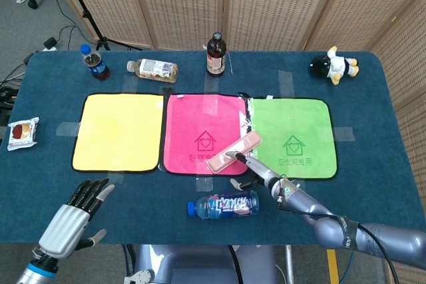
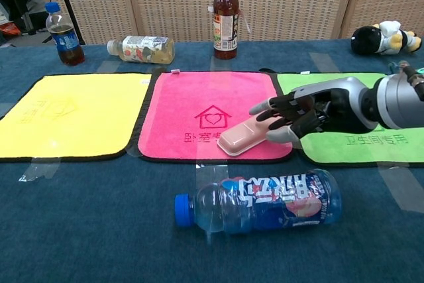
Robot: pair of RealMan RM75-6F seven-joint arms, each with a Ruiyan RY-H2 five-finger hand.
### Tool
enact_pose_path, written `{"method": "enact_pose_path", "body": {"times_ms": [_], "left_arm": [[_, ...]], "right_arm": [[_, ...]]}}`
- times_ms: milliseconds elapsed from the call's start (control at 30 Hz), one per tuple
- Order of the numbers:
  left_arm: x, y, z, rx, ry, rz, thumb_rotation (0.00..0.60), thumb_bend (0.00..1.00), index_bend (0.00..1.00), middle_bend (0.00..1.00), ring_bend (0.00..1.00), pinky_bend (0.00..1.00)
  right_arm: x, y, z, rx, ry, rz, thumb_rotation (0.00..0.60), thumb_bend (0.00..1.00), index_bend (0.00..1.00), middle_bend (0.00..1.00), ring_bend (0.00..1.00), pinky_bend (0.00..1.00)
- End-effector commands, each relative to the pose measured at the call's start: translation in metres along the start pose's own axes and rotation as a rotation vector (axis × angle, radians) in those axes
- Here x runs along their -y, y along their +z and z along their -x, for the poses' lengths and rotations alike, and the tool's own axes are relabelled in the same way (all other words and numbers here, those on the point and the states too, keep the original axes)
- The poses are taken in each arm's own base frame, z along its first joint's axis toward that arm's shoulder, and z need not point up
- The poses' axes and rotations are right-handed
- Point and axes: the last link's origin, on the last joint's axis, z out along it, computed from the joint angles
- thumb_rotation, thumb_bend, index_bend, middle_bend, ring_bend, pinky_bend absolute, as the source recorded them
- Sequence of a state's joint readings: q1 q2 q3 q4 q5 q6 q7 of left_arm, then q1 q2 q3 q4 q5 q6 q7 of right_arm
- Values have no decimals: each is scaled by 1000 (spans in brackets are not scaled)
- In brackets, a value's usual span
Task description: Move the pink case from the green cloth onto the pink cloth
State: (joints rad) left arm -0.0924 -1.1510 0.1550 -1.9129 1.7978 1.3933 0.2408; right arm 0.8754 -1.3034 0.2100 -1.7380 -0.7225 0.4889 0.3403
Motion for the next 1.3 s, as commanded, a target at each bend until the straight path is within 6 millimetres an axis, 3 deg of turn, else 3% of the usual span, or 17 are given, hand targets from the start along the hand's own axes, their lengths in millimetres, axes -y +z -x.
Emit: {"method": "enact_pose_path", "body": {"times_ms": [33, 567, 867, 1067, 1300], "left_arm": [[0, 0, 1, 3, 0, 0, 600, 210, 0, 0, 0, 21], [-2, -1, 3, 19, -5, 11, 600, 210, 0, 0, 0, 21], [0, 1, 4, 22, -4, 2, 600, 208, 0, 0, 0, 21], [3, 2, 4, 25, -6, -6, 600, 209, 0, 0, 0, 22], [1, 2, 6, 33, -3, -1, 600, 209, 0, 0, 0, 21]], "right_arm": [[3, 4, 4, 14, -9, -2, 600, 517, 55, 0, 0, 0], [30, 20, 23, 63, -56, -39, 600, 517, 55, 0, 0, 0], [35, 27, 29, 80, -65, -33, 600, 517, 55, 0, 0, 0], [35, 19, 15, 33, -86, -31, 600, 517, 55, 0, 0, 0], [33, 0, -22, -62, -107, -6, 600, 517, 55, 0, 0, 0]]}}
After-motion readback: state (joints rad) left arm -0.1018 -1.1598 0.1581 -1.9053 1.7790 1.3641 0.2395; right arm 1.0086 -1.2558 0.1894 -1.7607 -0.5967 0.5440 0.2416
